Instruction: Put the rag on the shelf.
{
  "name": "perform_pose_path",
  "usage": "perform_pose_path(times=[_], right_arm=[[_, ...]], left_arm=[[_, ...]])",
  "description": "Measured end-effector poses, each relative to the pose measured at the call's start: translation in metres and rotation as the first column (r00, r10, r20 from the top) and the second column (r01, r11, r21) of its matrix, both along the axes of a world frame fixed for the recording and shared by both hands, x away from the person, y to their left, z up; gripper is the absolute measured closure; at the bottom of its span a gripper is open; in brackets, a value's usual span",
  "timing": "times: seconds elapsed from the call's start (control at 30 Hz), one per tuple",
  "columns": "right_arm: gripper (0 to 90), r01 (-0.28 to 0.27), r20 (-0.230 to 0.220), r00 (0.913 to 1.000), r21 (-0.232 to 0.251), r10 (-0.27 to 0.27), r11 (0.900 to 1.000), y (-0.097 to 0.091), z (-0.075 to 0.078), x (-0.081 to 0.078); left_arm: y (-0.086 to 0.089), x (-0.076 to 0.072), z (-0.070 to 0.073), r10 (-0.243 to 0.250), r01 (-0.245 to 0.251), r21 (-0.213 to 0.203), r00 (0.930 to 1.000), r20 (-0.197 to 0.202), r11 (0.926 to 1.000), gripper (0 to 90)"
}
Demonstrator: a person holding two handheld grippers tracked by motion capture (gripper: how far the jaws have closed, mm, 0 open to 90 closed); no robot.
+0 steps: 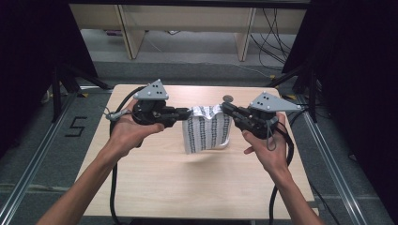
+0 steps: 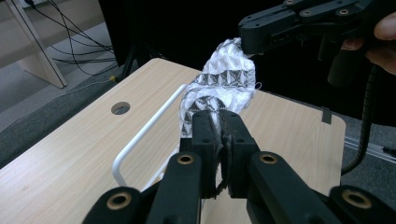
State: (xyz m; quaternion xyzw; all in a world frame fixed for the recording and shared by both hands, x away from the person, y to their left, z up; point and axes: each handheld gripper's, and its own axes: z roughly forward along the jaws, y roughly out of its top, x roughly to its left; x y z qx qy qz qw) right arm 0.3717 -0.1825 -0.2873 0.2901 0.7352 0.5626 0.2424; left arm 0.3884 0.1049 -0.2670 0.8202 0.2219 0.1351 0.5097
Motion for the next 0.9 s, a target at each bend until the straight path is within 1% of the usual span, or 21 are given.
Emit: perform_pose_path(times=[0.03, 0.07, 0.1, 0.13, 0.17, 0.2, 0.23, 0.27, 0.33, 0.43, 0.47, 0.5, 0.53, 0.6, 0.67, 0.7, 0.73, 0.77, 0.83, 0.87, 0.9], right_arm=[[88.6, 0.006, 0.0, 1.0, -0.004, -0.006, 1.0, -0.001, 0.0, 0.001], [88.7, 0.01, -0.008, 0.9999, 0.0, -0.01, 0.9999, -0.001, 0.001, 0.001], [88.6, 0.016, -0.006, 0.9999, 0.007, -0.016, 0.9998, -0.002, 0.001, 0.002], [88.6, 0.013, 0.004, 0.9999, 0.002, -0.013, 0.9999, -0.003, 0.002, 0.004], [88.6, 0.019, 0.013, 0.9997, 0.006, -0.019, 0.9998, -0.004, 0.003, 0.005], [88.7, 0.017, 0.008, 0.9998, 0.009, -0.017, 0.9998, -0.004, 0.003, 0.006], [88.6, 0.015, -0.004, 0.9999, 0.026, -0.015, 0.9996, -0.004, 0.003, 0.007], [88.7, 0.022, -0.006, 0.9997, 0.028, -0.022, 0.9994, -0.004, 0.004, 0.009], [88.6, 0.017, 0.002, 0.9998, 0.028, -0.017, 0.9995, -0.005, 0.005, 0.012], [88.6, 0.025, 0.007, 0.9997, 0.021, -0.025, 0.9995, -0.006, 0.007, 0.016], [88.6, 0.018, 0.003, 0.9998, 0.033, -0.018, 0.9993, -0.005, 0.007, 0.018], [88.7, 0.031, -0.002, 0.9995, 0.031, -0.031, 0.999, -0.006, 0.008, 0.018], [88.6, 0.03, -0.02, 0.9994, 0.047, -0.03, 0.9984, -0.005, 0.008, 0.019], [88.6, 0.034, 0.004, 0.9994, 0.037, -0.034, 0.9987, -0.007, 0.009, 0.023], [88.6, 0.038, -0.018, 0.9991, 0.054, -0.038, 0.9978, -0.006, 0.009, 0.026], [88.6, 0.036, -0.014, 0.9993, 0.06, -0.036, 0.9975, -0.006, 0.01, 0.028], [88.6, 0.047, -0.006, 0.9989, 0.05, -0.047, 0.9977, -0.006, 0.011, 0.03], [88.6, 0.045, -0.017, 0.9989, 0.06, -0.044, 0.9972, -0.005, 0.012, 0.031], [88.6, 0.052, 0.007, 0.9986, 0.052, -0.053, 0.9973, -0.005, 0.013, 0.037], [88.6, 0.052, -0.004, 0.9986, 0.058, -0.052, 0.9969, -0.004, 0.013, 0.039], [88.6, 0.06, -0.019, 0.9981, 0.053, -0.059, 0.9968, -0.003, 0.014, 0.041]], left_arm=[[-0.001, 0.002, 0.0, 0.004, -0.004, -0.005, 1.0, 0.0, 1.0, 85.0], [-0.001, 0.004, 0.0, 0.005, -0.005, -0.008, 1.0, 0.003, 1.0, 85.0], [-0.001, 0.006, 0.001, 0.005, -0.005, -0.013, 1.0, 0.001, 0.9999, 85.0], [-0.002, 0.008, 0.001, 0.01, -0.01, -0.02, 1.0, 0.0, 0.9998, 85.0], [-0.002, 0.009, 0.001, 0.011, -0.011, -0.016, 0.9999, 0.001, 0.9998, 85.0], [-0.003, 0.01, 0.002, 0.013, -0.013, -0.014, 0.9999, 0.001, 0.9998, 85.0], [-0.004, 0.013, 0.003, 0.017, -0.017, -0.02, 0.9998, 0.001, 0.9997, 85.0], [-0.005, 0.014, 0.004, 0.02, -0.02, -0.02, 0.9998, 0.003, 0.9996, 85.0], [-0.006, 0.017, 0.006, 0.024, -0.024, -0.019, 0.9997, 0.01, 0.9995, 85.0], [-0.006, 0.022, 0.008, 0.031, -0.031, -0.023, 0.9994, 0.014, 0.9992, 84.9], [-0.006, 0.024, 0.009, 0.035, -0.034, -0.027, 0.9993, 0.015, 0.999, 84.9], [-0.007, 0.025, 0.009, 0.036, -0.035, -0.026, 0.9992, 0.017, 0.999, 84.9], [-0.007, 0.028, 0.01, 0.04, -0.039, -0.034, 0.9991, 0.016, 0.9987, 84.9], [-0.008, 0.031, 0.011, 0.048, -0.047, -0.038, 0.9988, 0.015, 0.9982, 84.9], [-0.009, 0.035, 0.012, 0.053, -0.052, -0.044, 0.9984, 0.019, 0.9977, 84.9], [-0.009, 0.037, 0.013, 0.056, -0.055, -0.045, 0.9982, 0.02, 0.9975, 84.9], [-0.009, 0.039, 0.014, 0.063, -0.062, -0.048, 0.9978, 0.021, 0.9969, 84.9], [-0.009, 0.041, 0.014, 0.066, -0.065, -0.054, 0.9975, 0.023, 0.9964, 84.9], [-0.009, 0.047, 0.014, 0.077, -0.075, -0.061, 0.9968, 0.021, 0.9953, 84.9], [-0.009, 0.05, 0.014, 0.085, -0.084, -0.063, 0.9961, 0.02, 0.9945, 84.8], [-0.009, 0.053, 0.015, 0.093, -0.091, -0.069, 0.9955, 0.018, 0.9934, 84.8]])
